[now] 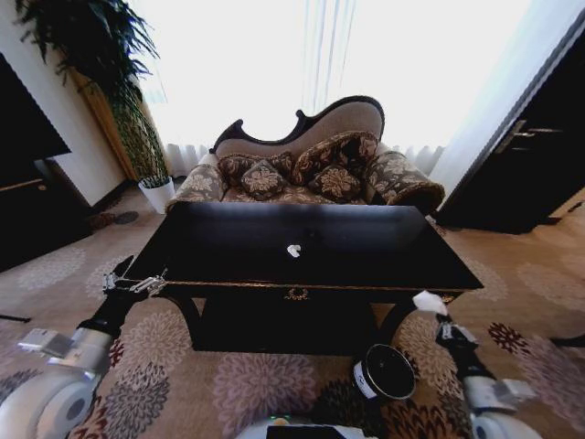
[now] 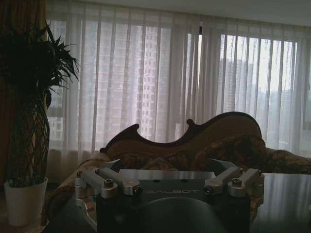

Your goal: Move to the front of the table and place the trash on the table into the trash bin.

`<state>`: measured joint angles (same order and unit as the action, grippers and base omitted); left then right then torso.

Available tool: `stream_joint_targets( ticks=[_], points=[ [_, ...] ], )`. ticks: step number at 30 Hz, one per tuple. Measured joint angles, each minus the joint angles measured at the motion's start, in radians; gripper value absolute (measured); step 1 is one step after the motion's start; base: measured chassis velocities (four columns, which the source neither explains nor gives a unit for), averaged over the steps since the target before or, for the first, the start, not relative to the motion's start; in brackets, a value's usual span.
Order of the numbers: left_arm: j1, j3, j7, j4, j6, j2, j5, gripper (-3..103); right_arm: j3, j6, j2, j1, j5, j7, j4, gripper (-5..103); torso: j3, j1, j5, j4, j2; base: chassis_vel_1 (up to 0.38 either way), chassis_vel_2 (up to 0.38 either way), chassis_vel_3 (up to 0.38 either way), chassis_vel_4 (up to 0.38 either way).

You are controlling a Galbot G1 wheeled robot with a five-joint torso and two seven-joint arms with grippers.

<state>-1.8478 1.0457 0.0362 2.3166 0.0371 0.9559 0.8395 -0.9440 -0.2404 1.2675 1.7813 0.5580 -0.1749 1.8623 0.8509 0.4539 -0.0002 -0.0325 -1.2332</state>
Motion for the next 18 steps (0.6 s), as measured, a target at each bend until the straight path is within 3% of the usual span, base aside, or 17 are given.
stream_joint_targets(
  ticks=[8, 18],
  points=[
    [0.000, 0.000, 0.000, 0.000, 0.000, 0.000, 0.000, 100, 0.036, 0.005, -0.001, -0.020, -0.033, 0.006, -0.054, 0, 0.000, 0.000, -0.0001, 0.0001, 0.000, 0.000, 0.000, 0.000, 0.000],
    [0.000, 0.000, 0.000, 0.000, 0.000, 0.000, 0.000, 100, 0.101, 0.065, -0.059, -0.062, -0.150, 0.063, -0.237, 0, 0.000, 0.000, 0.0001, 0.0000, 0.000, 0.000, 0.000, 0.000, 0.000]
  ],
)
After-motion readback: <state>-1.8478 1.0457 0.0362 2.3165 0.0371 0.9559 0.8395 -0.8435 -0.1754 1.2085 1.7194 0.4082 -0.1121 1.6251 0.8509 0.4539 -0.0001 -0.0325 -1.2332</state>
